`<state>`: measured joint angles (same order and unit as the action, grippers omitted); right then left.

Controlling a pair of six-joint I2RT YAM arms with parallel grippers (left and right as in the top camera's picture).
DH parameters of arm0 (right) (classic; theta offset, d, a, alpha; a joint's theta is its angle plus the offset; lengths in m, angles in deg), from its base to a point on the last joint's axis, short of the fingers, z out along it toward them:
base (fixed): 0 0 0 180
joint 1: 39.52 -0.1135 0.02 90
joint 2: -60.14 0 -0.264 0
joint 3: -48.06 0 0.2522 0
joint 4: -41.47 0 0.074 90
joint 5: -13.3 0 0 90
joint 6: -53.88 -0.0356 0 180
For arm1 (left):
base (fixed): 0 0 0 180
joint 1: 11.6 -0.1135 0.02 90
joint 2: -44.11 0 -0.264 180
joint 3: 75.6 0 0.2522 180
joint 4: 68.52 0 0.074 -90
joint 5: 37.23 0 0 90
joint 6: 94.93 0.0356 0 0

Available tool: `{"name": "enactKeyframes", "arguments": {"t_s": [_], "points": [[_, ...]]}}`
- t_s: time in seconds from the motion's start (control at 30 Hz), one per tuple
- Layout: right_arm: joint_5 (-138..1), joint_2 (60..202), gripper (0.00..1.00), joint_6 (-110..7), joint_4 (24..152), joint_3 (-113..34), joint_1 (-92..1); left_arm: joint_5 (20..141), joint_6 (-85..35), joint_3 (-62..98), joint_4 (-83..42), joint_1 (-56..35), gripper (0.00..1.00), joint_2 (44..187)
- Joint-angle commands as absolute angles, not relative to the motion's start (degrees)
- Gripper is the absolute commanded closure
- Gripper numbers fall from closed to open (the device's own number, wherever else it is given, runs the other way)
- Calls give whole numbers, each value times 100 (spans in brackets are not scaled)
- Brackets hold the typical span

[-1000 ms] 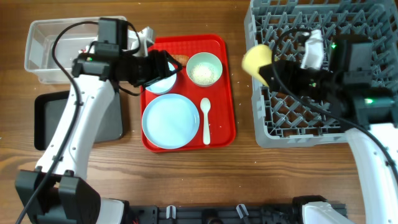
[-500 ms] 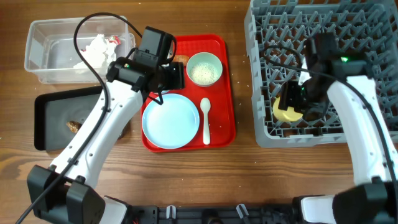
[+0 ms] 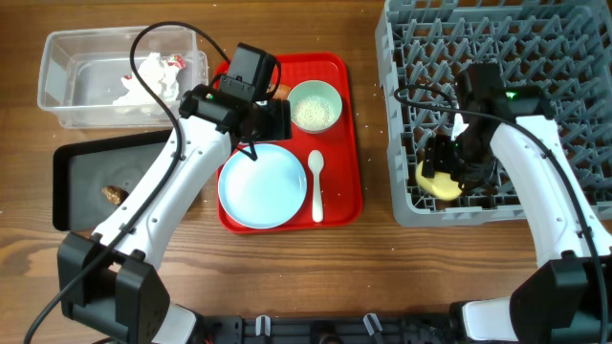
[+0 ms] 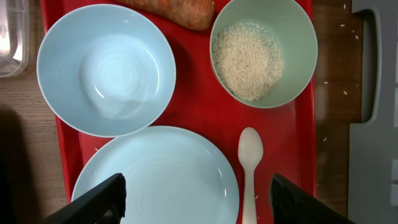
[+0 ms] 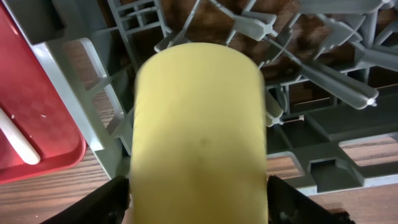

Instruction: Sort waste into correct bins and load items into the dishwasher rack

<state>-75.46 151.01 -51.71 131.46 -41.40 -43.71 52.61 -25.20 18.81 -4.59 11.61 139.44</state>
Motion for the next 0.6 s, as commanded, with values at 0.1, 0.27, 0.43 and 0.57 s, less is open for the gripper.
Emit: {"name": "enactKeyframes", "arguments": {"t_s": [0.1, 0.27, 0.43, 0.57], "points": [[-7485, 15153, 11, -5114, 13159, -4105, -4384, 5228, -2531, 1902, -454, 1182, 24, 13992], [-7323, 15075, 8, -5112, 13248, -4625, -4384, 5228, -2531, 1902, -454, 1182, 23, 13992], [-7225, 15027, 8, -4933, 13699, -5600, -4384, 5228, -2529, 1902, -454, 1182, 23, 13992], [-6482, 15020, 11, -4457, 13830, -6179, -4404, 5226, -2529, 1902, -421, 1182, 21, 13992]]}}
